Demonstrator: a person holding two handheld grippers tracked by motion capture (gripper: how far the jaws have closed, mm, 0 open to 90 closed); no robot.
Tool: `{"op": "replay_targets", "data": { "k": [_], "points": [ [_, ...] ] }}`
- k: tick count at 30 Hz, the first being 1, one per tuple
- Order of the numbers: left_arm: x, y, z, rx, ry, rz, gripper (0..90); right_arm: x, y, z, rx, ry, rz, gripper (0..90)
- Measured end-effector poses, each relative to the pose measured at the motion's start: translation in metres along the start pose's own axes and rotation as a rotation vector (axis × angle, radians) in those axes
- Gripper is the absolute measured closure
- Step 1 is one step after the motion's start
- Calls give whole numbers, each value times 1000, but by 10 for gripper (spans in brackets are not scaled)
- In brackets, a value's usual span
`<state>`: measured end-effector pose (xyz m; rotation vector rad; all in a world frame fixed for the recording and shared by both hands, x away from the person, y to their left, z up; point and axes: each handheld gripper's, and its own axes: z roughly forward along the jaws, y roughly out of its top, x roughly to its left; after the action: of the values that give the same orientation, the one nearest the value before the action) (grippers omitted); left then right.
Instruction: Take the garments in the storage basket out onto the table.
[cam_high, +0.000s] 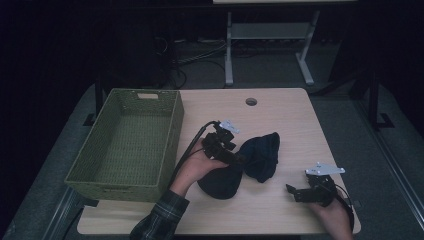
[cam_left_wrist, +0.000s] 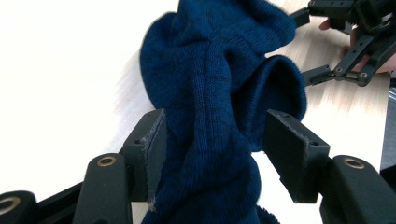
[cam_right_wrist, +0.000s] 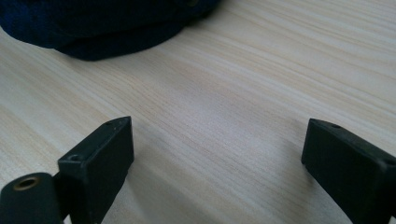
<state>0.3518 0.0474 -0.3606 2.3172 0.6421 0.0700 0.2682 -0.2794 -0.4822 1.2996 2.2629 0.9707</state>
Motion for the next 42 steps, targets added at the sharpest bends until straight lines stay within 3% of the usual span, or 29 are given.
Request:
{"op": "replay_targets", "data": {
  "k": [6, 11, 13, 16, 27, 38, 42],
  "points": [
    [-9, -12, -21, -27, -3, -10, 607, 0, 0, 0, 0, 0, -1, 90],
    [-15, -26, -26, -2, -49, -21, 855, 0, 0, 0, 0, 0, 1, 90],
    [-18, -33, -25, 1, -54, -24, 898, 0, 0, 0, 0, -1, 0, 90],
    [-23, -43, -23, 26, -60, -13, 900, 0, 0, 0, 0, 1, 1, 90],
    [-38, -78, -2, 41, -78, -11, 898, 0, 0, 0, -2, -2, -4, 90],
    [-36, -109, 27, 102, -57, -29, 897, 0, 0, 0, -2, -2, -4, 90],
    [-35, -114, 32, 82, -65, -38, 898, 0, 0, 0, -2, -2, -4, 89]
  ]
}}
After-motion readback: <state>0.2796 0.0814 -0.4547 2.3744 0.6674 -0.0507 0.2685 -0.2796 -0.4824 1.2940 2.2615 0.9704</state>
